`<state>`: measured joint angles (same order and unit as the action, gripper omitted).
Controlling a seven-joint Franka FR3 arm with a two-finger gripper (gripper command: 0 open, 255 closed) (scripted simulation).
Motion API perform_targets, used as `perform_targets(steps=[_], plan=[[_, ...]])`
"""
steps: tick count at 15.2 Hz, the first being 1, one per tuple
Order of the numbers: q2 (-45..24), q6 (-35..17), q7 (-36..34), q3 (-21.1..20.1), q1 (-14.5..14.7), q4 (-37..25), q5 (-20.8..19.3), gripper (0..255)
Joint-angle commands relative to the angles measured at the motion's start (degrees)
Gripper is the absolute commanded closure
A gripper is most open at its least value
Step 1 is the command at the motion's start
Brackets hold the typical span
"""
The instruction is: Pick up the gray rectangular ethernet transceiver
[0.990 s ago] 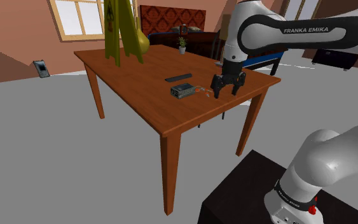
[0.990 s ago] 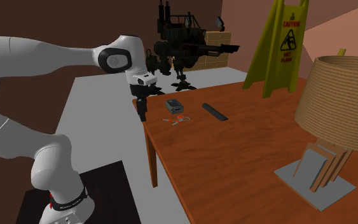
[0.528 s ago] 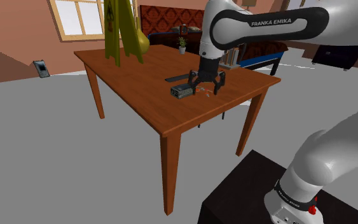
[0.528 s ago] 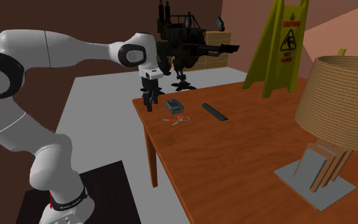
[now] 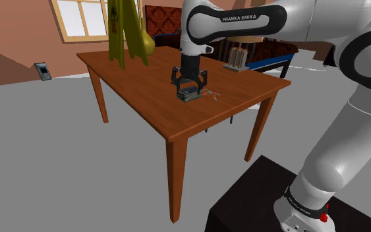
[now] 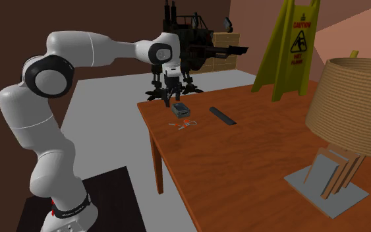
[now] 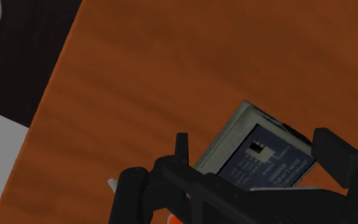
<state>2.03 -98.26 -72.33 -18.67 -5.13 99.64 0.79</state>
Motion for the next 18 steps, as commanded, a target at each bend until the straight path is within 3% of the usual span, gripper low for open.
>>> perform_targets(steps=[1, 11, 12, 18], plan=[[-4.76, 1.11, -6.36, -0.54, 0.26, -5.63, -1.03, 0], [-4.45, -4.80, -6.28, -0.37, 0.30, 0.58, -0.92, 0], [-4.46, -4.84, -6.29, -0.37, 0.30, 0.61, -0.93, 255], [-4.48, -4.75, -6.27, -0.37, 0.29, 0.50, -0.93, 255]])
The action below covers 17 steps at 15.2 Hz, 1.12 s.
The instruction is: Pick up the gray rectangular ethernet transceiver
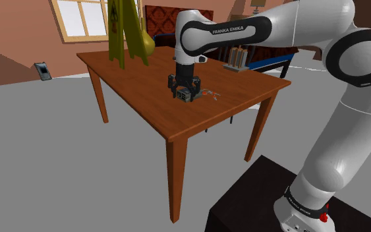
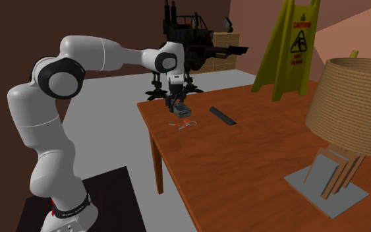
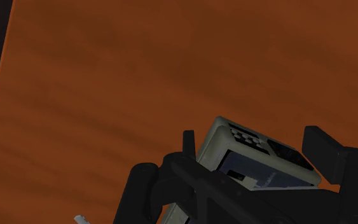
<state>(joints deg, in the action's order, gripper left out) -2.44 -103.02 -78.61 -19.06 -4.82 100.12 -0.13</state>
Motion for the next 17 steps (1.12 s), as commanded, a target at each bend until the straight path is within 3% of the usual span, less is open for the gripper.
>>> perform_targets(steps=[1, 17], plan=[[-0.02, -0.01, 0.01, 0.02, -0.02, 0.03, -0.01, 255], [-1.32, 11.12, -0.39, -0.16, 0.23, -12.33, -0.45, 255]])
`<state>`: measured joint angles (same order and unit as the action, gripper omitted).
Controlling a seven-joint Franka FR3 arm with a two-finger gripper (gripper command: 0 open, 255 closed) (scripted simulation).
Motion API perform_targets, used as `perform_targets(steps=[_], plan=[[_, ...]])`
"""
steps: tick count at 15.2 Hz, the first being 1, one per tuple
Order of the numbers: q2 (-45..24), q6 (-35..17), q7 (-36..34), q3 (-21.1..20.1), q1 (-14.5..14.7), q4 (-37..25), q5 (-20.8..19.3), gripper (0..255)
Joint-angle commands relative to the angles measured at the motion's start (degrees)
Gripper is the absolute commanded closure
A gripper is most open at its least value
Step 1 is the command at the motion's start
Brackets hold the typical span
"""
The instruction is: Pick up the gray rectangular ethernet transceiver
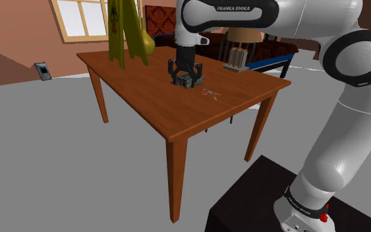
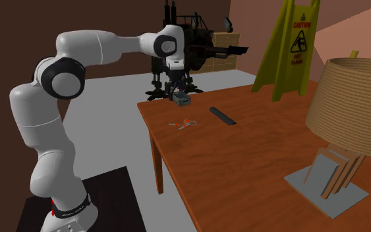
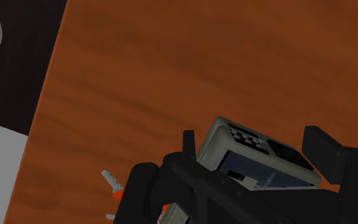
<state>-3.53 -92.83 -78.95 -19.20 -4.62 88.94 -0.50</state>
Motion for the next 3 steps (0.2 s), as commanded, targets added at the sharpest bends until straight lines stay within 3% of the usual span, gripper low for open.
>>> perform_targets(steps=[1, 3], plan=[[-0.45, 1.78, -0.10, -0.05, 0.07, -2.20, -0.16, 255], [-0.49, 1.90, -0.11, -0.05, 0.08, -2.36, -0.17, 255]])
